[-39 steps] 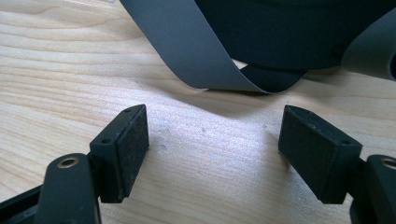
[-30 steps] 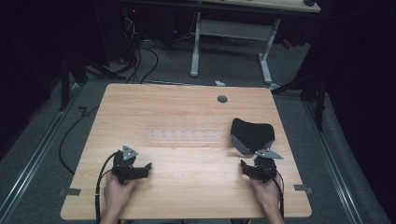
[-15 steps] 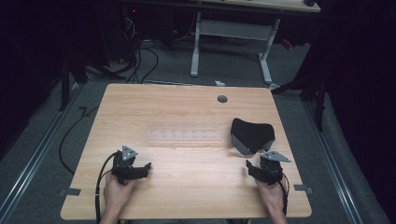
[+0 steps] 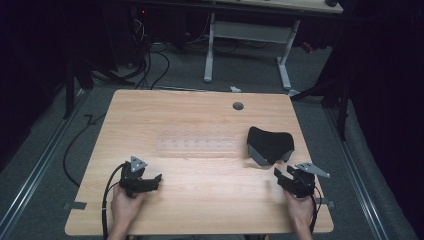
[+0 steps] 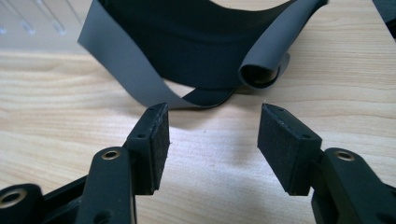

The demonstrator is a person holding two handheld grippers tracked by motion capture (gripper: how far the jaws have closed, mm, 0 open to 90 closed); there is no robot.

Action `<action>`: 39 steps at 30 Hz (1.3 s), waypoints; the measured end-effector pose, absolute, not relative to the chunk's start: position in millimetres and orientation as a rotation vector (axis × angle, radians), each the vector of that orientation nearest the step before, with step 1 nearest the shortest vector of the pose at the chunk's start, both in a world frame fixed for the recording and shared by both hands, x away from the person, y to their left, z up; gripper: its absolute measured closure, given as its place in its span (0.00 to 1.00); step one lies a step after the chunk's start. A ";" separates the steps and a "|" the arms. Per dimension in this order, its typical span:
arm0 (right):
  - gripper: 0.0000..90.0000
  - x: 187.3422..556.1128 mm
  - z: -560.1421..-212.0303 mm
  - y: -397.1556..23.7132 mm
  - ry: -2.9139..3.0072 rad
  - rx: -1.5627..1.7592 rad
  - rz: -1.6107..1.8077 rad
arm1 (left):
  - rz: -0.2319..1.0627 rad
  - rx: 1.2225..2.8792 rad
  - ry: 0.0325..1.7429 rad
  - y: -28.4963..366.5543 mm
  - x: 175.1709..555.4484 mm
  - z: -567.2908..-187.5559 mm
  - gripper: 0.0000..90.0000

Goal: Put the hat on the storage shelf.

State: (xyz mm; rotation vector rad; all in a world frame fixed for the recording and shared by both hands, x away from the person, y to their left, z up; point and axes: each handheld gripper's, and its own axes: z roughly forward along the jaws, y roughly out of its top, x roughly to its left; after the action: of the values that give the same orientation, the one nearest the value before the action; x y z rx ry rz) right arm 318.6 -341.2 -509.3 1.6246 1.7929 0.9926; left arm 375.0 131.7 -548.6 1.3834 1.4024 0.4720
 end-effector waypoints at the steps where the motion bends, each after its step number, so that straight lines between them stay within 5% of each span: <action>1: 0.49 319.1 -507.9 -342.3 1.785 1.627 0.986 | 0.471 1.384 1.401 131.8 374.9 -548.6 0.17; 20: 0.50 351.2 -492.2 -359.0 1.696 1.703 0.934 | 0.463 1.394 1.389 131.9 373.1 -548.4 0.18; 39: 0.54 377.7 -511.9 -357.9 1.692 1.769 0.932 | 0.452 1.404 1.370 131.4 371.8 -548.4 0.19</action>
State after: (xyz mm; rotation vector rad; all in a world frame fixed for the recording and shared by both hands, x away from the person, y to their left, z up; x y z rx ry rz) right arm 377.7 -357.9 -511.9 1.7686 1.6918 0.9316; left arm 371.8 131.4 -548.4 1.4040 1.3700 0.4522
